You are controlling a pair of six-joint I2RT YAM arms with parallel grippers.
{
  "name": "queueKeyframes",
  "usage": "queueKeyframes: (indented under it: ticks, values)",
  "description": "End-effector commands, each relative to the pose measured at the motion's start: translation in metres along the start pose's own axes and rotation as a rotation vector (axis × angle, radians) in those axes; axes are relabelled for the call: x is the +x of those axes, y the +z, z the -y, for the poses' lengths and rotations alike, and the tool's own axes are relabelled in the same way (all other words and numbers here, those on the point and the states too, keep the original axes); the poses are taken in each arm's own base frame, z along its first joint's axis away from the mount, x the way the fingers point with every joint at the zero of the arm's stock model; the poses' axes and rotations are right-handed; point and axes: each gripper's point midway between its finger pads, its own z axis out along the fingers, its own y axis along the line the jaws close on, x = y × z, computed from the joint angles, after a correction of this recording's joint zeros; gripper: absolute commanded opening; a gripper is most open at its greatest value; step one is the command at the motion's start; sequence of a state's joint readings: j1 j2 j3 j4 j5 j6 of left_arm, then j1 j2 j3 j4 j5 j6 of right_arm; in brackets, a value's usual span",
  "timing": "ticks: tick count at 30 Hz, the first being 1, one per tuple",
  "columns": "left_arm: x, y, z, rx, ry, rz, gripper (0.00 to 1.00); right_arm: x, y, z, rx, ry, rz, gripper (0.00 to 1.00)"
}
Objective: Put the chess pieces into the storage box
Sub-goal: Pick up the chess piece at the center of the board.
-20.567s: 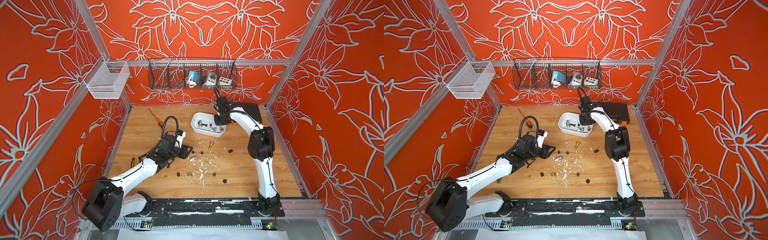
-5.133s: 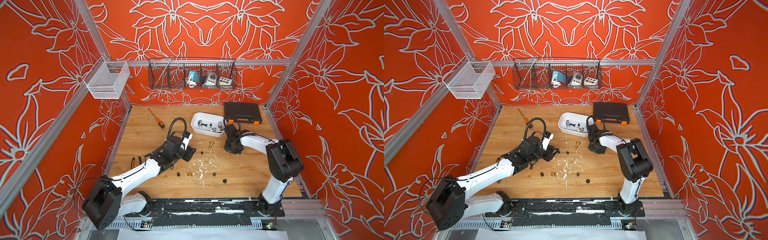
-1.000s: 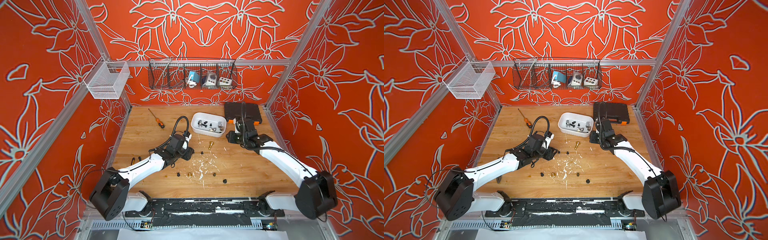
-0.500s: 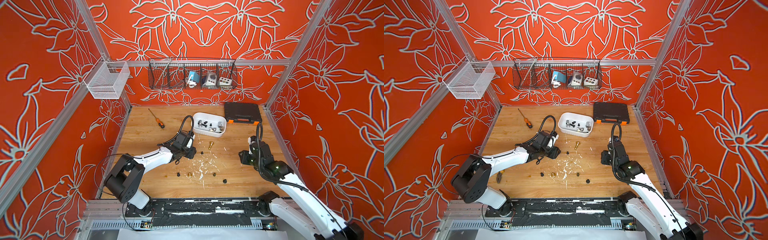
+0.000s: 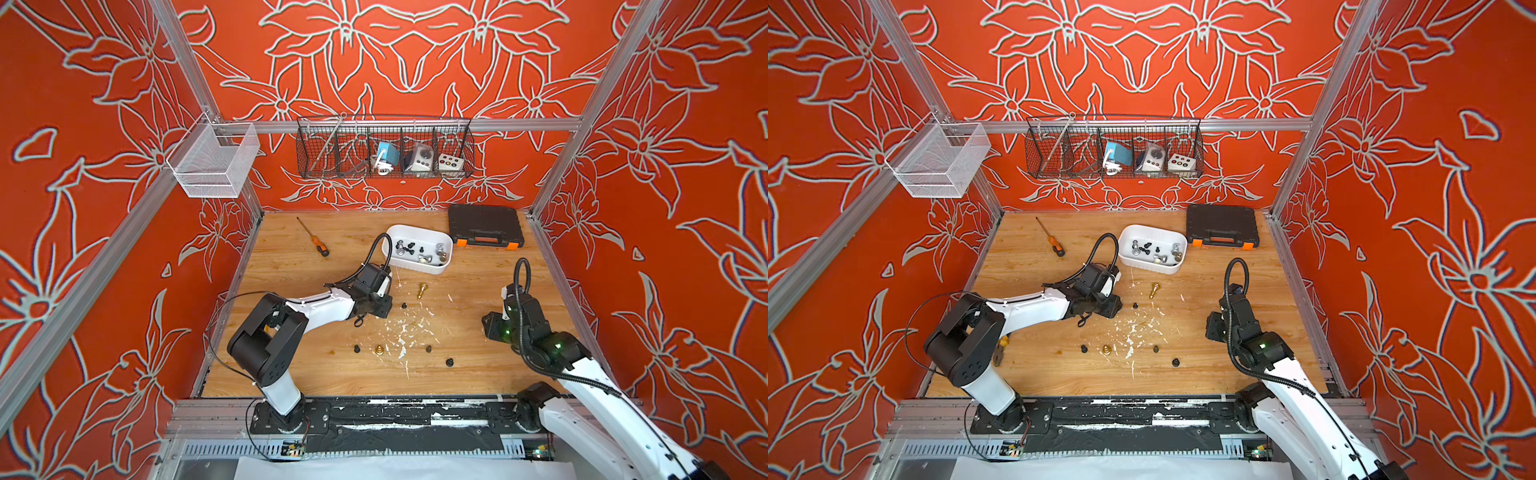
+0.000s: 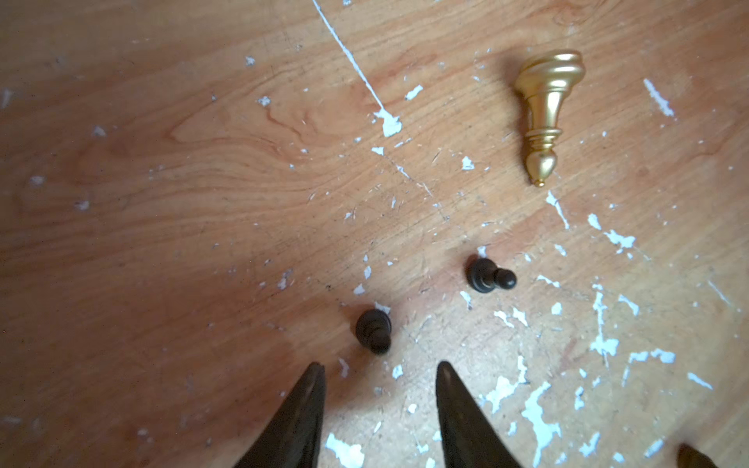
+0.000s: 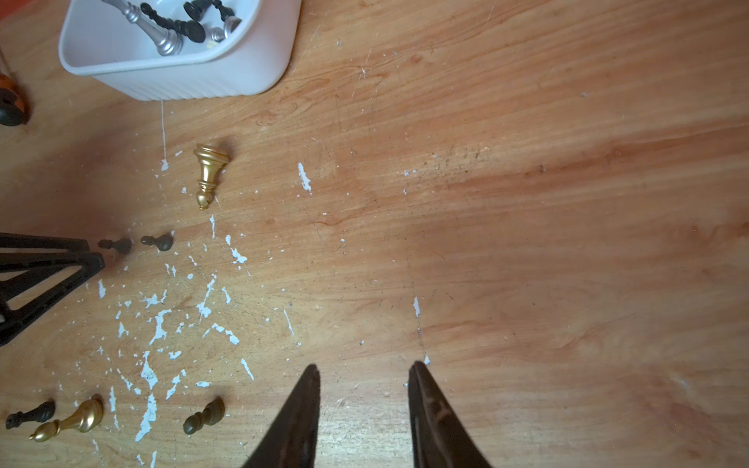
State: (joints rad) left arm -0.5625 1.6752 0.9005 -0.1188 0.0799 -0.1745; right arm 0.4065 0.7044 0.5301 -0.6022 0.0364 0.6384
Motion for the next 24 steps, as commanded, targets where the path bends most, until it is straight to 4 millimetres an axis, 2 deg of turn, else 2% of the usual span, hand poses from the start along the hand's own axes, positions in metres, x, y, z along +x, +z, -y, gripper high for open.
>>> queueKeyframes:
  ticks: [1, 10, 24]
  values:
    - [-0.008, 0.003, -0.002, -0.014, 0.016, 0.009, 0.45, 0.004, 0.001, 0.006, 0.019, 0.035, 0.001, 0.38]
    - [-0.01, 0.013, 0.001, -0.008, 0.038, -0.012, 0.38, 0.006, 0.0, 0.007, 0.02, 0.041, -0.008, 0.38]
    - [-0.006, 0.015, 0.002, -0.001, 0.058, -0.02, 0.23, 0.006, 0.002, 0.007, 0.026, 0.057, -0.014, 0.38]
